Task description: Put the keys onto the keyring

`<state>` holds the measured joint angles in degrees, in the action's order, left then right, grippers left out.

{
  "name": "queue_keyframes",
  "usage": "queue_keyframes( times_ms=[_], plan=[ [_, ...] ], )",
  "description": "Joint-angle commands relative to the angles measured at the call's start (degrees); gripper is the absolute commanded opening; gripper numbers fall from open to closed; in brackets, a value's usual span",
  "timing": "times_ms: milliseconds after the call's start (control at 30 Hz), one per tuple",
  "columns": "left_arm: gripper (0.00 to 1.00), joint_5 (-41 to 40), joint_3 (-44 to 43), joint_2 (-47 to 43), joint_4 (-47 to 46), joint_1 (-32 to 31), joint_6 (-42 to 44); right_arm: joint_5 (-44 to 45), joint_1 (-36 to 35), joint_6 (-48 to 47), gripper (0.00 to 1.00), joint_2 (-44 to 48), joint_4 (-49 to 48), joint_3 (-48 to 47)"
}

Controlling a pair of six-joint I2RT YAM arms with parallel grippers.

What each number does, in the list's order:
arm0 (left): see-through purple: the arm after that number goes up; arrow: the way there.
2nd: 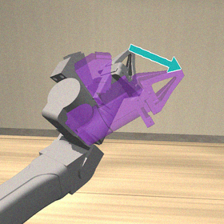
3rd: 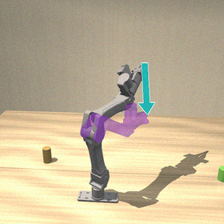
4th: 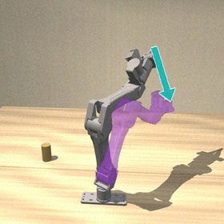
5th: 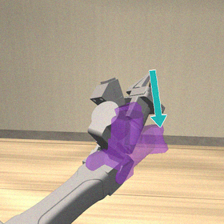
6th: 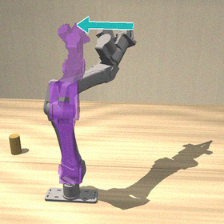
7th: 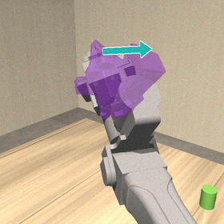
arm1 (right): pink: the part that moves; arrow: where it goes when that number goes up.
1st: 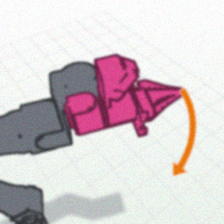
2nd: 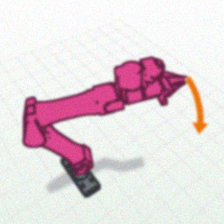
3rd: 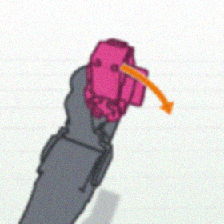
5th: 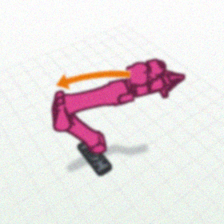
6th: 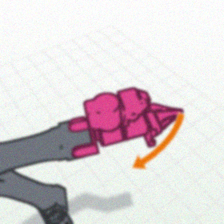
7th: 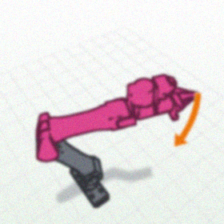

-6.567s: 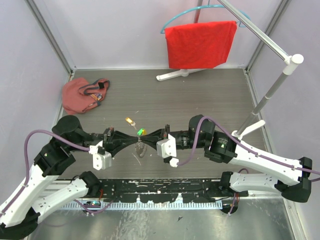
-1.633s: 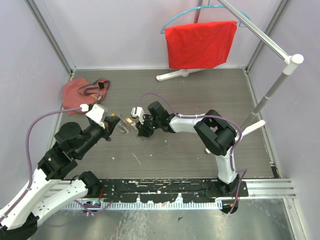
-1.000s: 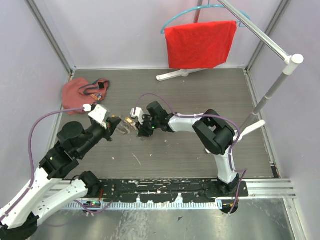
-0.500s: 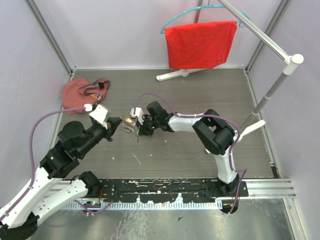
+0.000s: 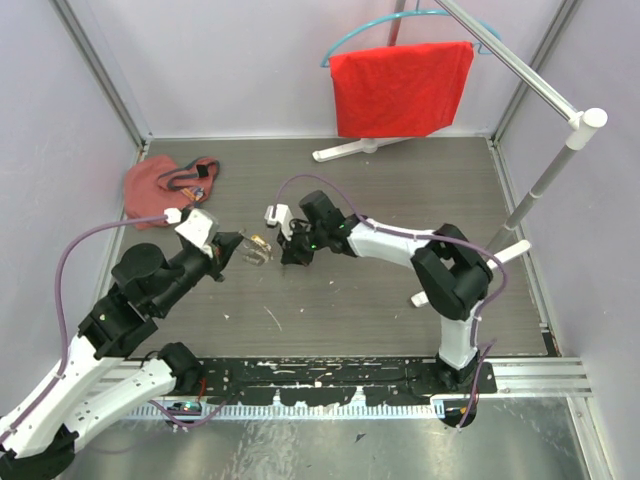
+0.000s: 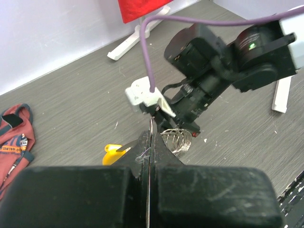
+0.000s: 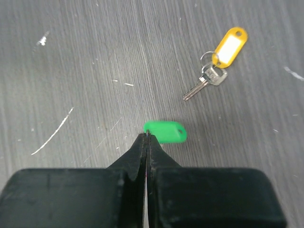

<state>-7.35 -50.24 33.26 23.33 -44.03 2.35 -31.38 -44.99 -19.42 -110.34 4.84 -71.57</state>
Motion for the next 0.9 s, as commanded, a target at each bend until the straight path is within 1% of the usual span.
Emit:
queue_keyframes(
  times_ms=[0, 267, 467, 633, 800, 867],
  plan=[
    [0.0, 0.15, -0.12, -1.16, -4.62, -0.02, 1.1, -0.08, 1.08, 0.38, 0.01, 10.74, 1.83, 0.62],
    [0.0, 2.86, -3.11, 0.65, -4.73, -0.04, 0.93, 4.52, 1.7, 1.64, 0.01, 26.35, 7.32, 4.75],
    [0.0, 7.74, -5.79, 2.64, -7.13, -0.09, -0.13, 7.35, 1.8, 2.37, 0.01, 35.43, 17.64, 0.56],
    [0.0, 10.11, -12.28, 8.4, -3.44, -0.03, 0.06, 7.92, 1.8, 3.3, 0.01, 40.04, 24.82, -4.56],
    [0.0, 16.06, -13.96, 11.45, -4.58, -0.07, 2.32, 8.0, 1.79, 6.45, 0.01, 46.43, 25.85, -5.84],
    [0.0, 18.21, -15.32, 12.95, -4.77, -0.08, 3.76, 9.56, 1.76, 8.06, 0.01, 49.02, 25.84, -6.04]
  ],
)
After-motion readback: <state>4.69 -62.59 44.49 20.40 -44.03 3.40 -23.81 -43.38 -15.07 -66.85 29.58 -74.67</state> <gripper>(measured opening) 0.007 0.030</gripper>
